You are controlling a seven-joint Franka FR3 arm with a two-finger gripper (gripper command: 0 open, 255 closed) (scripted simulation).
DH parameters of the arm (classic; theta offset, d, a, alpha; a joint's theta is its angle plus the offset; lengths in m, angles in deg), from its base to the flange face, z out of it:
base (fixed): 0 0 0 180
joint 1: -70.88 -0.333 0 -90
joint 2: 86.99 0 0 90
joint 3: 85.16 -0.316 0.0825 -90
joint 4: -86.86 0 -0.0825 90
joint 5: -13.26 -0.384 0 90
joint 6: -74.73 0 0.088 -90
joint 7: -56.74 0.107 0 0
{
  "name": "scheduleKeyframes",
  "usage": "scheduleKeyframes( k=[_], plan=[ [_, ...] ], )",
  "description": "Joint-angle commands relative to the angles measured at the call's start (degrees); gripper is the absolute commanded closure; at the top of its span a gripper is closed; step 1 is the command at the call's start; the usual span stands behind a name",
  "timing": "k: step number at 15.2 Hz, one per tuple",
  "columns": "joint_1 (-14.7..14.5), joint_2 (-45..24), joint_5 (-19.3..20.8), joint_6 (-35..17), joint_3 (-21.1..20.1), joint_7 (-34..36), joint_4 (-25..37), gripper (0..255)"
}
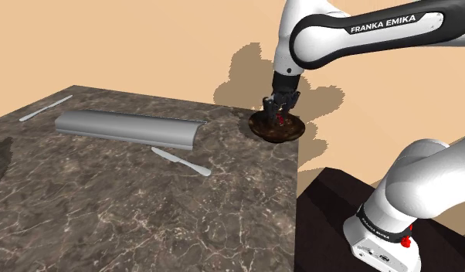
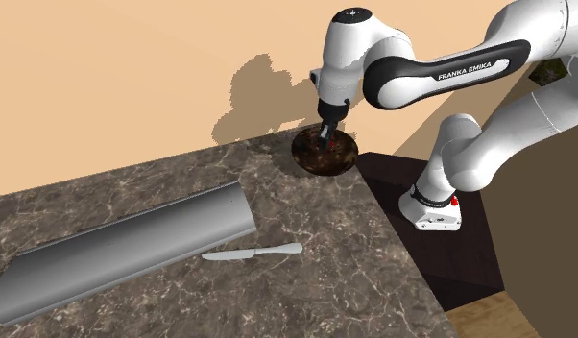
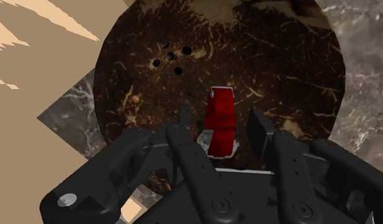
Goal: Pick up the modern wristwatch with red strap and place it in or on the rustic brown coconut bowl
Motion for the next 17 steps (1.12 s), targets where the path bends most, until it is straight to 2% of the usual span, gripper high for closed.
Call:
scheduleKeyframes(
  k=[1, 5, 9, 17],
  plan=[
    [0.0, 0.0, 0.0, 0.0, 0.0, 0.0, 0.0, 0],
    [0.0, 0.0, 0.0, 0.0, 0.0, 0.0, 0.0, 0],
    [0.23, 0.55, 0.48, 7.42, 0.63, 0.11, 6.86, 0],
    [0.23, 0.55, 0.48, 7.4, 0.63, 0.11, 6.85, 0]
  ],
)
